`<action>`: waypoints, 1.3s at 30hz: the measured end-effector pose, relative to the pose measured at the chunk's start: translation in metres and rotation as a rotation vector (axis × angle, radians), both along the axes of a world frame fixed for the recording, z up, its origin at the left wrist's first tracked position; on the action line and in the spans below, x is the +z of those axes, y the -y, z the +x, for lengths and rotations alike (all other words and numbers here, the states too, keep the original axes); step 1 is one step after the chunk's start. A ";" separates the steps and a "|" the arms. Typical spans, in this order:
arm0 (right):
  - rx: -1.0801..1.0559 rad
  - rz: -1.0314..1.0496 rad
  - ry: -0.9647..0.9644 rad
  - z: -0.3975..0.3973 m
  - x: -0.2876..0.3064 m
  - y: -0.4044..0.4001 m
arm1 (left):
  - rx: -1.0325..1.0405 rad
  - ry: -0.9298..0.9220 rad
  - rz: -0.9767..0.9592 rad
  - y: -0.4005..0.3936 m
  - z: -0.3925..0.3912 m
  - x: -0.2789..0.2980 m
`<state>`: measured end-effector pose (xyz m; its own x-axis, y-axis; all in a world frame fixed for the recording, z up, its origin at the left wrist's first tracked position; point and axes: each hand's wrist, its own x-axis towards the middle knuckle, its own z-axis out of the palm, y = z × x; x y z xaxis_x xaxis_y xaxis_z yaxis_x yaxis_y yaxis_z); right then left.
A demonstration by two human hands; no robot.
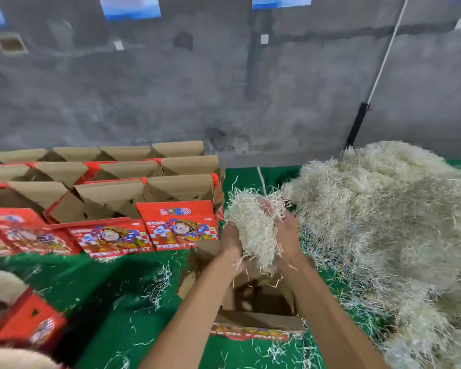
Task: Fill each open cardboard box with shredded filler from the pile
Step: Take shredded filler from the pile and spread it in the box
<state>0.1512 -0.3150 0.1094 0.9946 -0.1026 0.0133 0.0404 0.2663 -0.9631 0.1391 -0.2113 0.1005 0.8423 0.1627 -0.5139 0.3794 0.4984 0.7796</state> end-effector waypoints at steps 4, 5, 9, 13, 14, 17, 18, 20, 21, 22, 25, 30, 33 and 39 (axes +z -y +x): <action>-0.151 0.176 -0.191 -0.003 -0.001 -0.007 | 0.086 0.231 0.378 -0.021 -0.025 -0.006; -0.156 0.147 -0.228 -0.004 -0.008 -0.010 | 0.124 0.310 0.508 -0.025 -0.031 -0.012; -0.049 -0.171 -0.161 -0.028 -0.034 -0.037 | 0.091 0.369 0.608 -0.029 -0.042 -0.037; -0.005 -0.404 -0.165 -0.036 -0.043 -0.026 | 0.076 0.189 0.416 -0.051 -0.045 -0.034; -0.033 -0.413 -0.200 -0.034 -0.046 -0.017 | 0.070 0.144 0.376 -0.061 -0.041 -0.032; -0.118 -0.392 -0.275 -0.034 -0.048 -0.002 | 0.150 0.078 0.248 -0.085 -0.031 -0.033; -0.139 -0.339 -0.281 -0.034 -0.049 -0.005 | 0.195 0.106 0.189 -0.085 -0.029 -0.032; -0.172 -0.217 -0.242 -0.034 -0.053 -0.025 | 0.234 0.152 0.187 -0.069 -0.030 -0.036; -0.155 -0.201 -0.224 -0.034 -0.056 -0.037 | 0.185 0.160 0.209 -0.056 -0.034 -0.042; -0.132 -0.228 -0.217 -0.035 -0.060 -0.046 | 0.106 0.162 0.284 -0.045 -0.038 -0.052; -0.024 -0.383 -0.212 -0.034 -0.058 -0.035 | -0.067 0.085 0.480 -0.053 -0.045 -0.057; -0.169 -0.413 -0.313 -0.037 -0.065 0.011 | 0.115 0.036 0.252 -0.116 -0.022 -0.046; -0.103 -0.299 -0.351 -0.050 -0.087 -0.035 | -0.034 0.026 0.446 -0.069 -0.034 -0.068; -0.240 -0.254 -0.356 -0.045 -0.084 0.027 | 0.186 -0.062 0.370 -0.096 -0.042 -0.068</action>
<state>0.1060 -0.3416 0.0251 0.8909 -0.3666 -0.2682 -0.2709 0.0452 -0.9616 0.0972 -0.1153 0.0323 0.7505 0.4923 -0.4409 0.3611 0.2533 0.8975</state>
